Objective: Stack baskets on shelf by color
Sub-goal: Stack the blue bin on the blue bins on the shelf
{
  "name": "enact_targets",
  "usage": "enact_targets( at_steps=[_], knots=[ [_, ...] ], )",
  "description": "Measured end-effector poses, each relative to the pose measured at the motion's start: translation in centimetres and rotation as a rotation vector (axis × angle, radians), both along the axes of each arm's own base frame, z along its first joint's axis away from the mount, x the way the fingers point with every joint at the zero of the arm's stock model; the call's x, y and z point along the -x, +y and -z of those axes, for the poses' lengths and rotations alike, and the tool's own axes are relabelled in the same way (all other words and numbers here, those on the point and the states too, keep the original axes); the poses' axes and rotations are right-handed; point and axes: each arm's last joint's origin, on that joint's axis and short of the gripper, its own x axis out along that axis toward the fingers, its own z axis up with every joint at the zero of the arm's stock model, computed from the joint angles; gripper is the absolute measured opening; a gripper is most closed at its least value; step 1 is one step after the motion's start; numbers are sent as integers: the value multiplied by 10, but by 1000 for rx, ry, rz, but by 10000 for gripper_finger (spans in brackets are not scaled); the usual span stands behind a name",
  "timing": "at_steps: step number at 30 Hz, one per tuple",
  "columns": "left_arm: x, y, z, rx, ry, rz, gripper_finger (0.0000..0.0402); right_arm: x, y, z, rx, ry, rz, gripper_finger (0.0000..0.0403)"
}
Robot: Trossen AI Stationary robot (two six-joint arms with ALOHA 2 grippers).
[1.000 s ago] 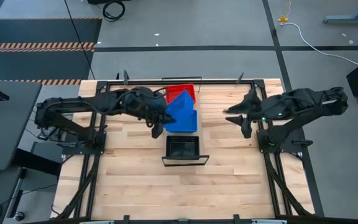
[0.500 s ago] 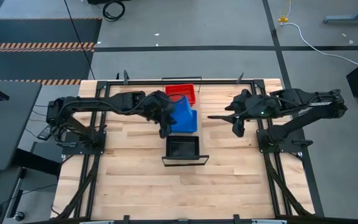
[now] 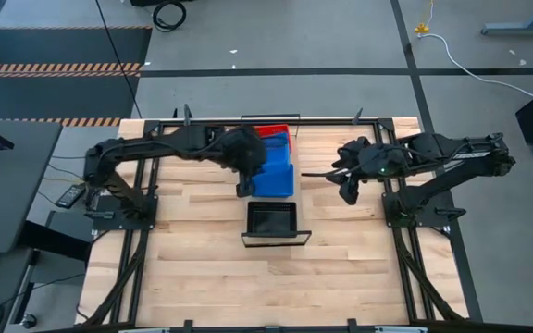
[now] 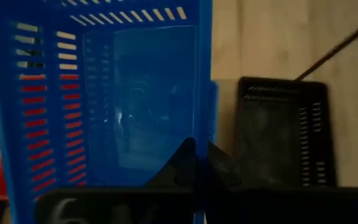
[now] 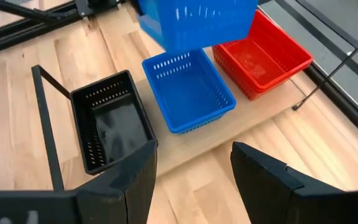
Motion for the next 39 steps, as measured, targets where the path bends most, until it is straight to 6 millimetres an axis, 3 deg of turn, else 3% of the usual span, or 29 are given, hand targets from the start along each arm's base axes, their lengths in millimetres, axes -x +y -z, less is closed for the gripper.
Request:
enact_targets(
  at_steps=[5,10,20,34,39],
  knots=[
    [-19,7,8,0,158,12,9,0,0,0,-39,-12,33,210],
    [-32,4,29,21,306,33,9,0,0,0,-64,-20,56,210],
    [-42,-18,29,-29,253,56,9,0,0,0,-75,-24,65,210],
    [-55,-21,48,-2,279,18,10,0,1,0,-89,-21,53,210],
    [-55,-21,47,-4,267,18,16,0,1,0,-94,-19,48,210]
  ],
)
